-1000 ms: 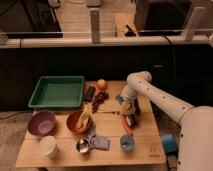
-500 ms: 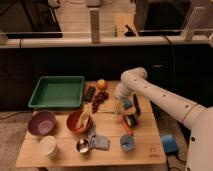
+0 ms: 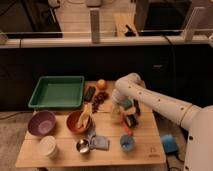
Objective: Place fork in metal cup
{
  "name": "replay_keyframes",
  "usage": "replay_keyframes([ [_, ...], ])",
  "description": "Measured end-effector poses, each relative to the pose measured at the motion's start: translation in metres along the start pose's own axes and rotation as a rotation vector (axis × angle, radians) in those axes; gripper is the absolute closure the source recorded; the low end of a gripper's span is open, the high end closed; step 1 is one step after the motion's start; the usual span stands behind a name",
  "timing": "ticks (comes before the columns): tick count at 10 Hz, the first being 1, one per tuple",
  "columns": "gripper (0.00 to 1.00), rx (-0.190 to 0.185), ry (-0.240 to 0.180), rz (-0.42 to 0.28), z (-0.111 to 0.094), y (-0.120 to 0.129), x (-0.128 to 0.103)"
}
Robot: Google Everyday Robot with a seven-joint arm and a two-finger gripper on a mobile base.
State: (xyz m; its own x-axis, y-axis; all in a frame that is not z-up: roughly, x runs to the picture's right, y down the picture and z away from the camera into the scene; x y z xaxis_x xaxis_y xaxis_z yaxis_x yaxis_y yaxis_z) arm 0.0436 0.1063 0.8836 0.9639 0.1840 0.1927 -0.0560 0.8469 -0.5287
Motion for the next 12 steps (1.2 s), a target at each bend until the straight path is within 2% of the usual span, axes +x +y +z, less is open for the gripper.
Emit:
replay_keyframes([
  [3,0.20,-0.023,0.008,0.027,0.020,0.009,0.002],
  [5,0.20,-0.059,0.001,0.044,0.035,0.016,0.003],
  [7,0.21,-0.089,-0.011,0.056,0.042,0.020,0.005],
  [9,0.36,-0.104,-0.036,0.050,0.045,0.022,0.002],
  [11,0.59,-0.100,-0.040,0.066,0.040,0.020,0.008],
  [12,0.67,-0.100,-0.035,0.076,0.038,0.019,0.013],
])
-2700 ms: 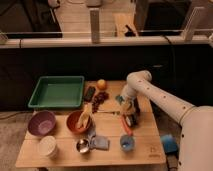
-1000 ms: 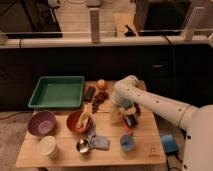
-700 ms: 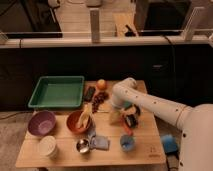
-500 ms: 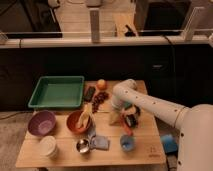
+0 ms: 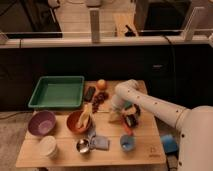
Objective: Place fork in metal cup
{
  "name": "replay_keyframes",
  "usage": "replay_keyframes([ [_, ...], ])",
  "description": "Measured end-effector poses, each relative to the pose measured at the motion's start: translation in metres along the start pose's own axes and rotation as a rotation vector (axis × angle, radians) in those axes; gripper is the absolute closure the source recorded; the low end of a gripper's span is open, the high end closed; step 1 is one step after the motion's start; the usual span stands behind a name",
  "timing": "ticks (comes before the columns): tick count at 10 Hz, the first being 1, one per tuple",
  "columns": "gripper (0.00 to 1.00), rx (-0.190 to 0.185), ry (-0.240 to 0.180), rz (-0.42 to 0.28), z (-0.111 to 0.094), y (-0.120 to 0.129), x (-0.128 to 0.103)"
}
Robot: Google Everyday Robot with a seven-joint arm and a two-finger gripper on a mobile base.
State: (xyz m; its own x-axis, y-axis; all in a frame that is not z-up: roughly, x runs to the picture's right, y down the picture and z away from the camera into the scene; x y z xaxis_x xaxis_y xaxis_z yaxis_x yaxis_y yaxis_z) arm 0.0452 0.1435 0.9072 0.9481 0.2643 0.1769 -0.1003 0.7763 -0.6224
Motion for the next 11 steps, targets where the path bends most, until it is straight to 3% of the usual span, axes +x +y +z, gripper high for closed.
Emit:
replay_keyframes([
  [3,0.95,-0.004,0.009,0.002,-0.003,0.000,0.004],
  [4,1.00,-0.003,0.009,0.002,-0.003,0.000,0.004],
  [9,1.00,-0.002,0.010,0.002,-0.004,-0.001,0.004],
  [11,1.00,0.001,0.061,0.015,-0.008,-0.012,0.012],
])
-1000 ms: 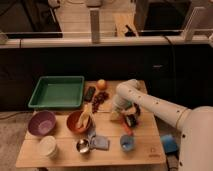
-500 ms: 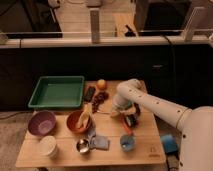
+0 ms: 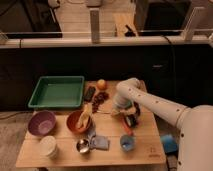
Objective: Place fork in metal cup
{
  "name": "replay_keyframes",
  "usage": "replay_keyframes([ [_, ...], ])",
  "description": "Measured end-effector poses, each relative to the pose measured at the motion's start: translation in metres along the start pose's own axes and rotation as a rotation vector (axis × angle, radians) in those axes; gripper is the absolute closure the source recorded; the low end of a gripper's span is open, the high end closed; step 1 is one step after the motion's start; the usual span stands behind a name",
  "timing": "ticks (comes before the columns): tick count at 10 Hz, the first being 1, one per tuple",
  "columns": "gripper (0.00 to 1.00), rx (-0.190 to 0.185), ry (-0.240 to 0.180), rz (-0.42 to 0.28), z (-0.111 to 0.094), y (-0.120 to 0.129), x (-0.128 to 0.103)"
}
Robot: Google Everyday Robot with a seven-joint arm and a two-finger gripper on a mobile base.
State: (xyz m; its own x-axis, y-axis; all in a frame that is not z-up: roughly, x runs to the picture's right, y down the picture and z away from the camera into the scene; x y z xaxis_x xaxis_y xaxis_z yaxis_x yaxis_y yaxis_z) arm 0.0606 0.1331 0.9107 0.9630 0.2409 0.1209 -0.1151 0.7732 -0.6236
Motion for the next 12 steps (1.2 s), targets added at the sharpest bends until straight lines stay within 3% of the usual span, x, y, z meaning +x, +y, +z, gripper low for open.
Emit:
replay_keyframes([
  [1,1.00,0.006,0.036,0.011,-0.006,-0.012,0.008],
  [3,1.00,0.012,0.056,0.017,-0.015,-0.022,0.011],
  [7,1.00,0.031,0.066,0.017,-0.035,-0.031,0.006],
  [12,1.00,0.037,0.071,0.012,-0.035,-0.033,0.005],
])
